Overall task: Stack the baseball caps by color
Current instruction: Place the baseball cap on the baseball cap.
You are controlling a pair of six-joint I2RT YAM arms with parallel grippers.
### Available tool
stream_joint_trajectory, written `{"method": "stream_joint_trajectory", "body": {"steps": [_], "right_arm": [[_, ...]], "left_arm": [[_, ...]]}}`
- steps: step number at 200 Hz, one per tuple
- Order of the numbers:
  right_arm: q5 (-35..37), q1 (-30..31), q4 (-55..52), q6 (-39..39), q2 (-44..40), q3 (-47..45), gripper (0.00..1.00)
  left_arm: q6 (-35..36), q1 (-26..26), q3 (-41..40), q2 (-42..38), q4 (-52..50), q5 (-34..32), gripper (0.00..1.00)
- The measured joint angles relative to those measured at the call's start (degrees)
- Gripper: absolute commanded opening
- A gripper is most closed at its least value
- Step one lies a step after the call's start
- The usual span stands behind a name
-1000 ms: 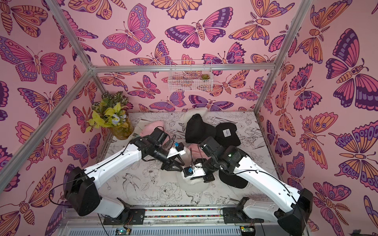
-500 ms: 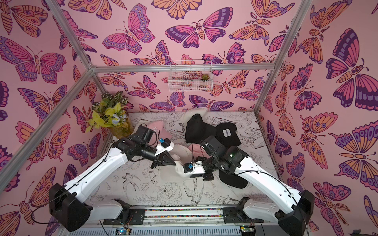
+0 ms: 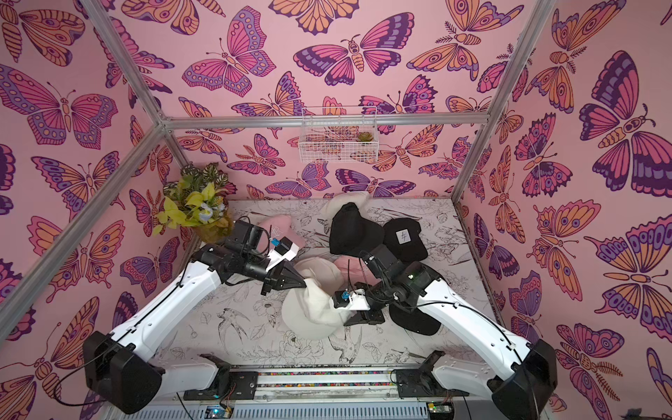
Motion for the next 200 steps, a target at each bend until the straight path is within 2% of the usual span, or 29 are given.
{"method": "stream_joint_trajectory", "body": {"steps": [34,67,98,122,142,200], "right_arm": [[-0.85,-2.51,1.2,-0.59,-0.13,-3.08,0.36],[-0.83,-3.8,2.86,-0.59,-0.13,-3.72,0.21],[-0.22,-4.87,3.58,-0.17,-0.13,-3.74,0.0],[-0.15,-5.14,3.58,0.92,0.0,-3.67,0.0],[-0.13,-5.16,2.69,2.8,2.19,-1.53,0.0],[0.33,-5.53,-6.21,5.73,18.45,16.96,0.0]], "left_arm": [[0.0,0.31,0.0,-0.02,0.02,0.46,0.0],[-0.04,0.46,-0.07,-0.04,0.09,0.39,0.0],[-1.11,1.07,-1.42,-0.04,0.87,0.22,0.0],[-3.87,1.14,-3.34,-0.09,3.98,-2.08,0.0],[-9.16,1.38,-6.8,-0.44,10.67,-7.19,0.0],[-24.5,2.97,-11.45,-0.44,24.81,-18.82,0.0]]}}
